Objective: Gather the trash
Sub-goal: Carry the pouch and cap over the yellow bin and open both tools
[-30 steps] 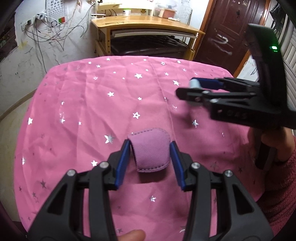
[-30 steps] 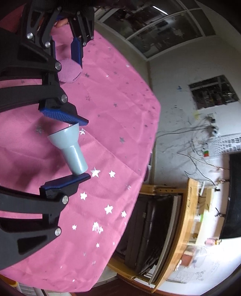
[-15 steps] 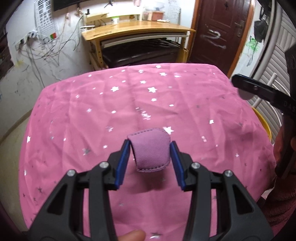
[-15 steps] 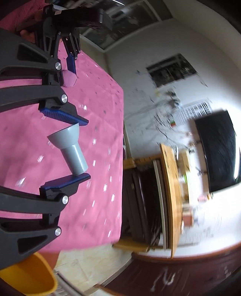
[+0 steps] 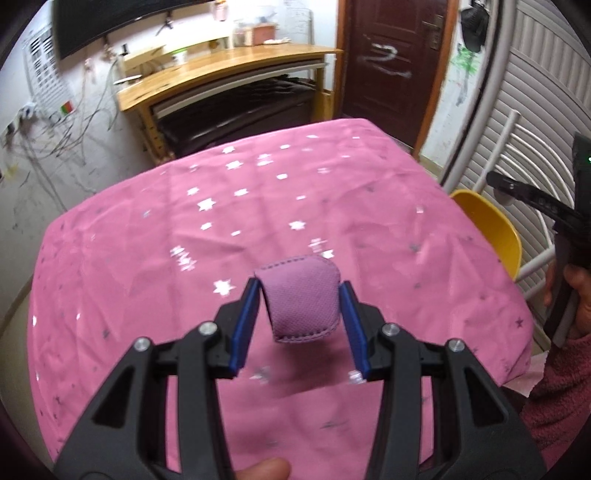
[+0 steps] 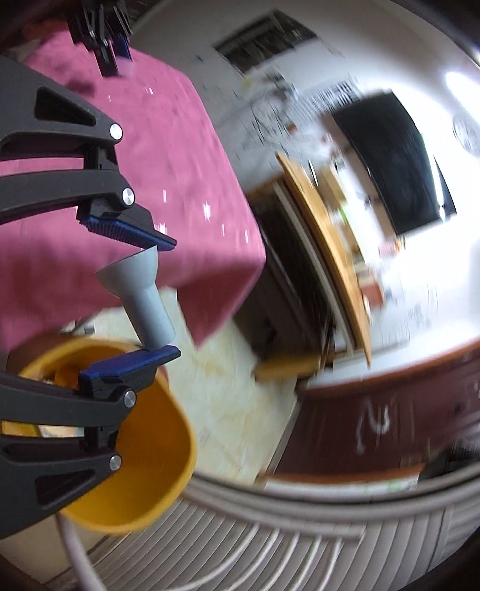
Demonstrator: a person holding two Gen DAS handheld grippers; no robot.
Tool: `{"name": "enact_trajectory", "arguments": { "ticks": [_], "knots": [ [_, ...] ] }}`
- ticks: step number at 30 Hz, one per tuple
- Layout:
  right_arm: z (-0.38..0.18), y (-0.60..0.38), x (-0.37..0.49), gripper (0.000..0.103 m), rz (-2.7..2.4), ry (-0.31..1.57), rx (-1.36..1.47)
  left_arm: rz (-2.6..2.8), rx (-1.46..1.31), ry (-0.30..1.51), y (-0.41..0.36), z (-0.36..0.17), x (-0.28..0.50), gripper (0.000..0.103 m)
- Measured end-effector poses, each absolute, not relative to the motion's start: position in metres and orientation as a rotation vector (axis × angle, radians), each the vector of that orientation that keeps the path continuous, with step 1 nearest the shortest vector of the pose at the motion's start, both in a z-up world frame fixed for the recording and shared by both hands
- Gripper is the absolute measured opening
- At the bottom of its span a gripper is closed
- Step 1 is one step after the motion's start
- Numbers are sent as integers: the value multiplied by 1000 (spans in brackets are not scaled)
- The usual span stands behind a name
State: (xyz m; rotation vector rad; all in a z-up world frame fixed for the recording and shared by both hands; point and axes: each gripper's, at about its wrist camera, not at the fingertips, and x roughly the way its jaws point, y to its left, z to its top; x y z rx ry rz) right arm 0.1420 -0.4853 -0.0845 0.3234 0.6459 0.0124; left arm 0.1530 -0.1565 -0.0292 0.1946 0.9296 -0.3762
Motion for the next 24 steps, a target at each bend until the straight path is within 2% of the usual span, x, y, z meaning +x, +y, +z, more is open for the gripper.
{"name": "enact_trajectory", "arguments": {
  "ticks": [13, 18, 24],
  "knots": [
    [-127, -558, 128, 49, -199, 706, 360, -584, 320, 913, -280, -16, 162, 42],
    [-127, -572, 120, 61, -235, 674, 373, -676, 338, 926, -332, -16, 170, 42],
    [-119, -601, 96, 63, -314, 591, 461, -765, 349, 990, -385, -34, 178, 42]
  ]
}}
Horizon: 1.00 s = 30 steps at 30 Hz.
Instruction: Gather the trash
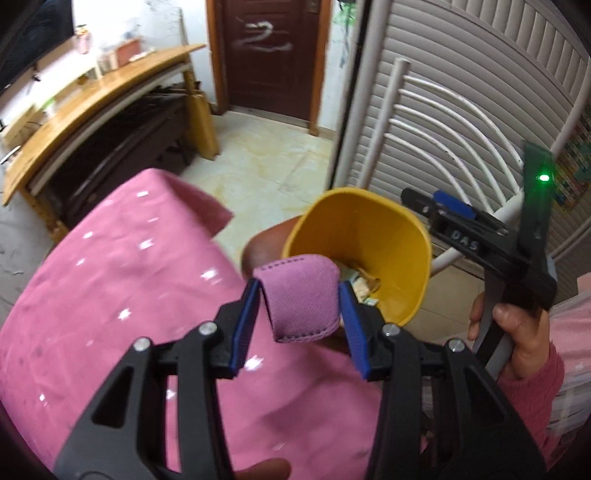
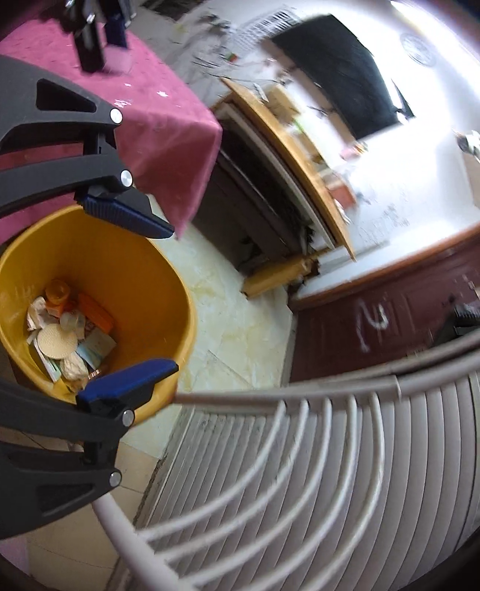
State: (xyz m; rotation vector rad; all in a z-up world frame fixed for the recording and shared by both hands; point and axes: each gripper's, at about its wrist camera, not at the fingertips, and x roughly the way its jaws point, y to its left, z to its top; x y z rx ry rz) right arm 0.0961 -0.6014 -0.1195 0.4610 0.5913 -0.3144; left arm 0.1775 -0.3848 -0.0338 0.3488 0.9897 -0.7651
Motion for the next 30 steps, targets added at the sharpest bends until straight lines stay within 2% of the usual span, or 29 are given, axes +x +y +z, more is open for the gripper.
{"name": "enact_trajectory", "arguments": {
  "ticks": [4, 6, 7, 10, 11, 18, 22, 27, 30],
  "knots": [
    [-114, -621, 82, 65, -373, 550, 497, -804, 326, 1018, -418, -45, 183, 43],
    [-112, -628, 77, 66, -390, 535, 513, -813, 322, 1028, -435, -52, 186, 56],
    [-111, -630, 75, 66, -393, 527, 521, -806, 325, 1028, -440, -53, 186, 66],
    [-109, -632, 71, 66, -401, 509, 533, -805, 335, 1044, -455, -62, 188, 71],
    [-108, -631, 72, 66, -400, 506, 534, -796, 341, 1042, -459, -64, 188, 75],
    [-109, -627, 71, 68, -382, 502, 530, -782, 333, 1041, -448, -65, 190, 78],
    [-107, -619, 76, 71, -378, 517, 494, -735, 281, 998, -417, -57, 191, 88],
    [-100, -601, 81, 73, -363, 513, 445, -691, 222, 967, -380, -48, 193, 93],
    [-95, -589, 83, 78, -343, 507, 432, -659, 205, 918, -357, -39, 189, 96]
  ]
}}
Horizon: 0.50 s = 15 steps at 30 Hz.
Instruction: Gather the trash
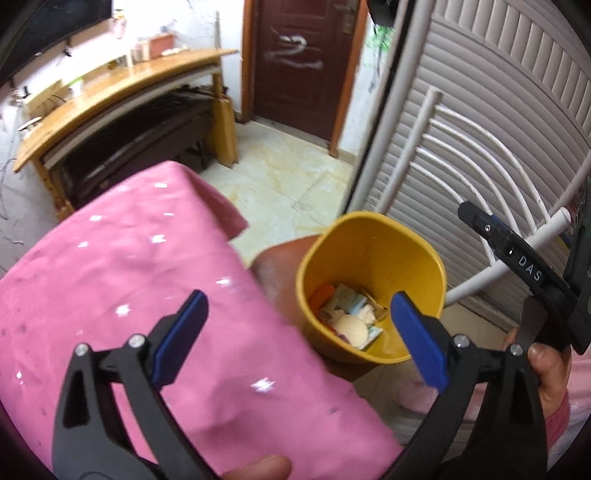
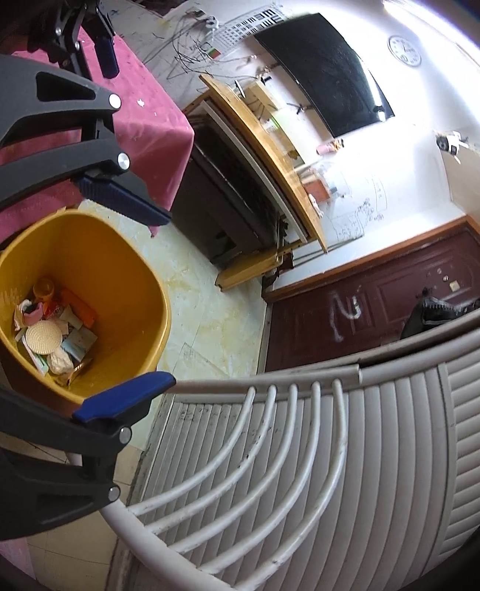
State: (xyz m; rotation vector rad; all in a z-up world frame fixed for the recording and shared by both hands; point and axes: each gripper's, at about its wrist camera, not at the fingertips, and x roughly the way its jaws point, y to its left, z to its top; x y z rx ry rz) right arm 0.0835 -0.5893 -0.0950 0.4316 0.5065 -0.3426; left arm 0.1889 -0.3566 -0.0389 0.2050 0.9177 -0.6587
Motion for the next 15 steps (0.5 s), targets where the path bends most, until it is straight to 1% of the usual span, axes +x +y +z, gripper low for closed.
{"name": "enact_trajectory", "arguments": {
  "ticks": [4, 10, 15],
  "knots": [
    [-85, -566, 88, 87, -279, 492, 415, -623, 165, 872, -321, -31, 182, 96],
    [-64, -510, 96, 95, -137, 456, 346, -546, 114, 790, -262, -24, 171, 96],
    [-48, -456, 100, 95, -39, 445, 260, -471, 79, 737, -213, -20, 162, 96]
  ]
}}
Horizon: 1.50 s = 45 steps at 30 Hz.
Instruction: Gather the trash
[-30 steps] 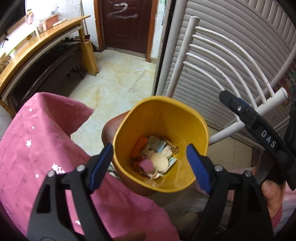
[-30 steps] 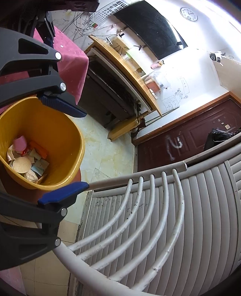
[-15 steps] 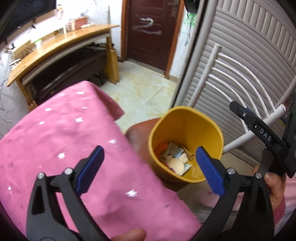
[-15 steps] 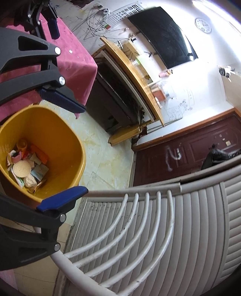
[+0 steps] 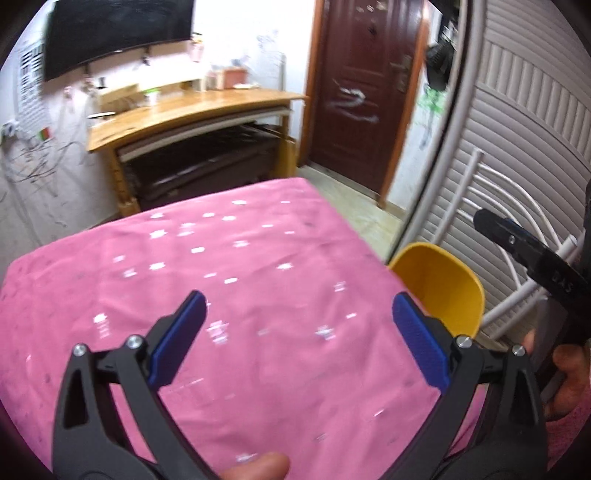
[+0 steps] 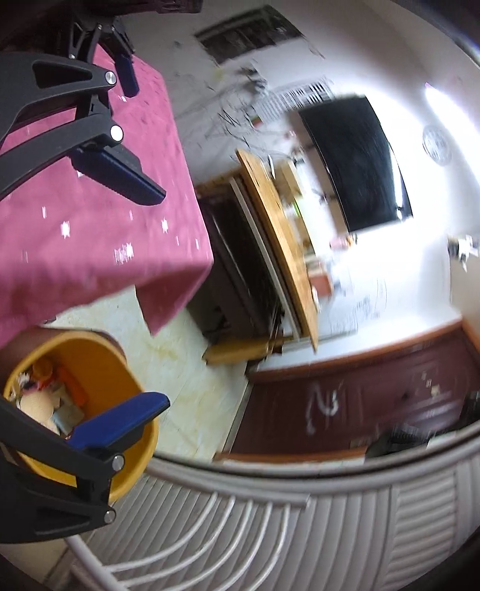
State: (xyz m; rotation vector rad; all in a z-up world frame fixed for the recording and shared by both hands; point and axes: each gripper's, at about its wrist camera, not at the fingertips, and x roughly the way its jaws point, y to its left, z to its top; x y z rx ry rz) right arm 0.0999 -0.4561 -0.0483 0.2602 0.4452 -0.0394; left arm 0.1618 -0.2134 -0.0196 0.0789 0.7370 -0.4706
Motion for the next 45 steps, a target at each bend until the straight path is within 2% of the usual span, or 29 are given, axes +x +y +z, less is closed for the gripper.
{"name": "enact_trajectory", "arguments": {
  "ticks": [19, 31, 45],
  "knots": [
    [-38, -302, 84, 95, 182, 451, 96, -224, -21, 581, -75, -5, 111, 96],
    [-37, -267, 79, 95, 242, 464, 68, -145, -59, 577, -35, -4, 94, 96],
    [-31, -262, 67, 95, 262, 452, 74, -130, -66, 574, -26, 3, 78, 96]
  ]
}}
